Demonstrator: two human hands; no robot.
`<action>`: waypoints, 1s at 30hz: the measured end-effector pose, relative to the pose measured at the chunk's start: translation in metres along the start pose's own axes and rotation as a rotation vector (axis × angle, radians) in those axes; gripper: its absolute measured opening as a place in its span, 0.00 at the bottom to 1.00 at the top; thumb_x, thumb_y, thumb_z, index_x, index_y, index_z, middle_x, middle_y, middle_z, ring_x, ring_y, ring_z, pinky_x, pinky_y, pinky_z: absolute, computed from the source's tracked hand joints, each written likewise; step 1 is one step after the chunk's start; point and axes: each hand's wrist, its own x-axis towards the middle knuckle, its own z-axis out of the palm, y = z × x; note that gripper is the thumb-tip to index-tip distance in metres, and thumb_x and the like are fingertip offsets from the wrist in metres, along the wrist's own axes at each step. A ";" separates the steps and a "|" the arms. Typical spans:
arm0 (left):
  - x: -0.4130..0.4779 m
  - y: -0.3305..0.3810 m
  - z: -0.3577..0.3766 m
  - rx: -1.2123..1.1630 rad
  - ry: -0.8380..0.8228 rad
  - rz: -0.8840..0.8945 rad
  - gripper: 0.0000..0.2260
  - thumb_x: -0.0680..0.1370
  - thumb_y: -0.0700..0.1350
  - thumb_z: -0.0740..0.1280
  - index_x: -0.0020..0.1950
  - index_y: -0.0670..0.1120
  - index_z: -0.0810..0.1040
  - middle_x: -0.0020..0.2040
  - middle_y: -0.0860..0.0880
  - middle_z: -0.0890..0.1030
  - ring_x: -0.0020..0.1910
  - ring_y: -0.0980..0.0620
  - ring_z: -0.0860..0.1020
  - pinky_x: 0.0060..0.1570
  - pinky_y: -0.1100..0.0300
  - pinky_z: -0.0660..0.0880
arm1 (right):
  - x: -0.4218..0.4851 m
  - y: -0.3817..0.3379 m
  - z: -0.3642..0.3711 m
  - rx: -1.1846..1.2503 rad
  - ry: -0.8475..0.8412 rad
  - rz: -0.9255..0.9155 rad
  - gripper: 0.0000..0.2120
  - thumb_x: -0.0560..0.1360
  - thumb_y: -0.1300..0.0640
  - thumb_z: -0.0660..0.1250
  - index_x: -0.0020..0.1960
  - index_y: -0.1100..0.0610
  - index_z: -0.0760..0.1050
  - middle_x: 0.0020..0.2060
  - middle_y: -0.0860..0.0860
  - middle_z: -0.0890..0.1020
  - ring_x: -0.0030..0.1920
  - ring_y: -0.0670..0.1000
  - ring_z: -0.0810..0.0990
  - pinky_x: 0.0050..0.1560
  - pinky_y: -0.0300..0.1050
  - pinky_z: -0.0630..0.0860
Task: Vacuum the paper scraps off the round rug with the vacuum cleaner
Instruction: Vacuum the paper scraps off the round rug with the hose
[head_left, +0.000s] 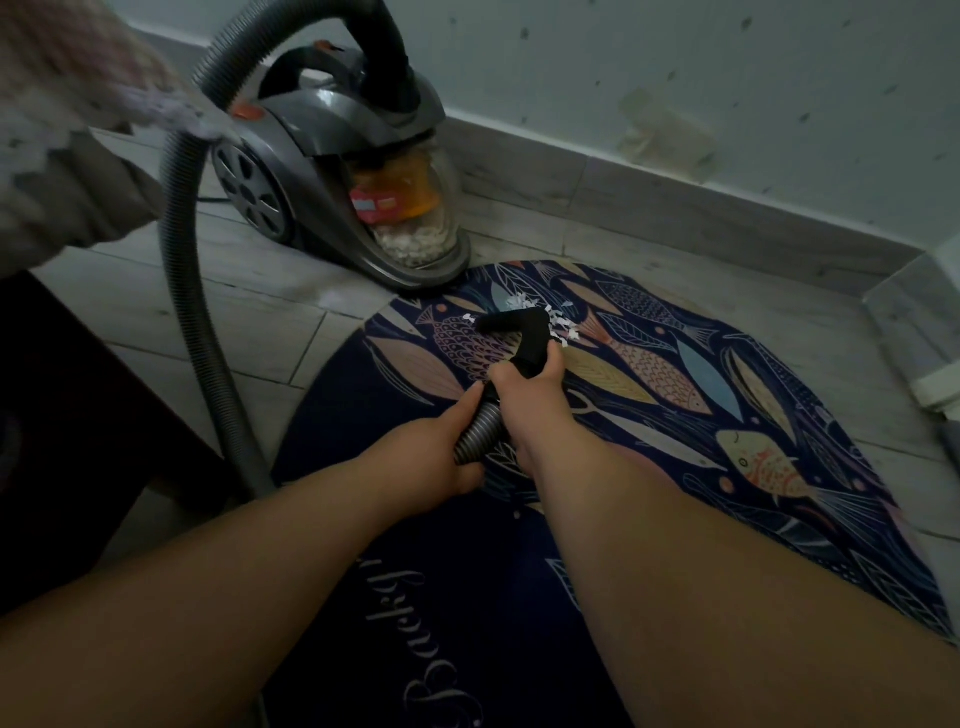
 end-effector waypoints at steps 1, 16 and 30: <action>0.000 -0.002 -0.001 -0.007 0.004 -0.005 0.41 0.76 0.51 0.66 0.76 0.59 0.37 0.57 0.46 0.77 0.45 0.53 0.74 0.46 0.63 0.69 | 0.001 -0.001 0.002 -0.006 -0.010 0.002 0.39 0.78 0.51 0.64 0.78 0.34 0.43 0.60 0.54 0.71 0.50 0.57 0.76 0.58 0.62 0.77; -0.001 -0.007 -0.002 -0.005 -0.009 -0.017 0.42 0.77 0.52 0.66 0.76 0.58 0.36 0.60 0.45 0.76 0.44 0.53 0.73 0.44 0.63 0.68 | 0.003 -0.002 0.009 -0.026 -0.006 -0.011 0.38 0.78 0.51 0.64 0.79 0.36 0.44 0.67 0.54 0.70 0.56 0.59 0.74 0.54 0.59 0.76; 0.005 0.020 0.012 0.005 -0.080 0.064 0.41 0.77 0.52 0.65 0.76 0.59 0.37 0.63 0.44 0.75 0.52 0.50 0.76 0.47 0.65 0.67 | -0.007 0.004 -0.029 0.016 0.069 -0.001 0.39 0.78 0.52 0.64 0.79 0.37 0.44 0.69 0.56 0.71 0.52 0.57 0.77 0.58 0.62 0.78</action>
